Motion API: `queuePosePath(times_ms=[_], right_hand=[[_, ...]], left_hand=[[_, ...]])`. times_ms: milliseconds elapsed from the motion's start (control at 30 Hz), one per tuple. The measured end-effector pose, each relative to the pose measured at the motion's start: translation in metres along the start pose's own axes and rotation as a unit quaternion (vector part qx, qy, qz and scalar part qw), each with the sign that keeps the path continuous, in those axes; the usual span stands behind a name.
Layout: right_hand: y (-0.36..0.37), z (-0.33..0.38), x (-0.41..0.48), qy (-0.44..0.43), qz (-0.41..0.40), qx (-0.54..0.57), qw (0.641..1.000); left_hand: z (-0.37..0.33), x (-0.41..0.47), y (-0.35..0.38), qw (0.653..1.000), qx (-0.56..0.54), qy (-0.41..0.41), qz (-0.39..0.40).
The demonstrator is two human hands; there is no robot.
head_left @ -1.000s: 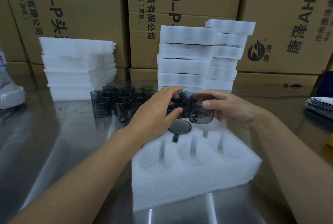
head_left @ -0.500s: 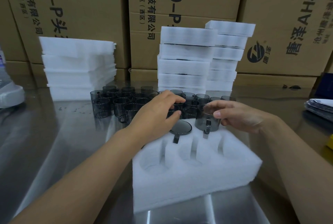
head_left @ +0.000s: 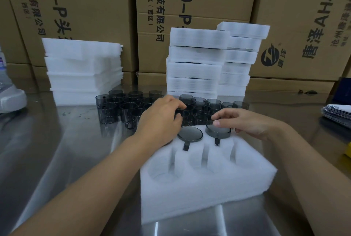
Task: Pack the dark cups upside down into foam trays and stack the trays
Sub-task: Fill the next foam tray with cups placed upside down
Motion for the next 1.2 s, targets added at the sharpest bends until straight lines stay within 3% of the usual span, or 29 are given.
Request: queuePosePath(times_ms=[200, 533, 967, 1200], right_hand=[[0.008, -0.015, 0.0, 0.053, 0.001, -0.049, 0.997], [0.005, -0.016, -0.004, 0.091, 0.002, -0.086, 0.992], [-0.004, -0.009, 0.004, 0.081, -0.09, -0.121, 0.985], [0.008, -0.01, 0.0, 0.1, -0.03, -0.147, 0.984]], left_hand=[[0.03, 0.0, 0.007, 0.992, 0.025, -0.119, 0.035], [0.028, 0.0, 0.013, 0.991, 0.034, -0.112, 0.066], [0.023, -0.001, 0.013, 0.992, 0.028, -0.1, 0.069], [0.022, -0.001, 0.013, 0.992, 0.026, -0.099, 0.077]])
Point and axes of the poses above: each hand's wrist, its own x-axis towards the middle knuckle, its own y-axis out of the palm, z = x × y, the point moved 10 cm from there along x, towards the middle knuckle, and after that the axes turned 8 degrees about x, right-handed, at the moved point
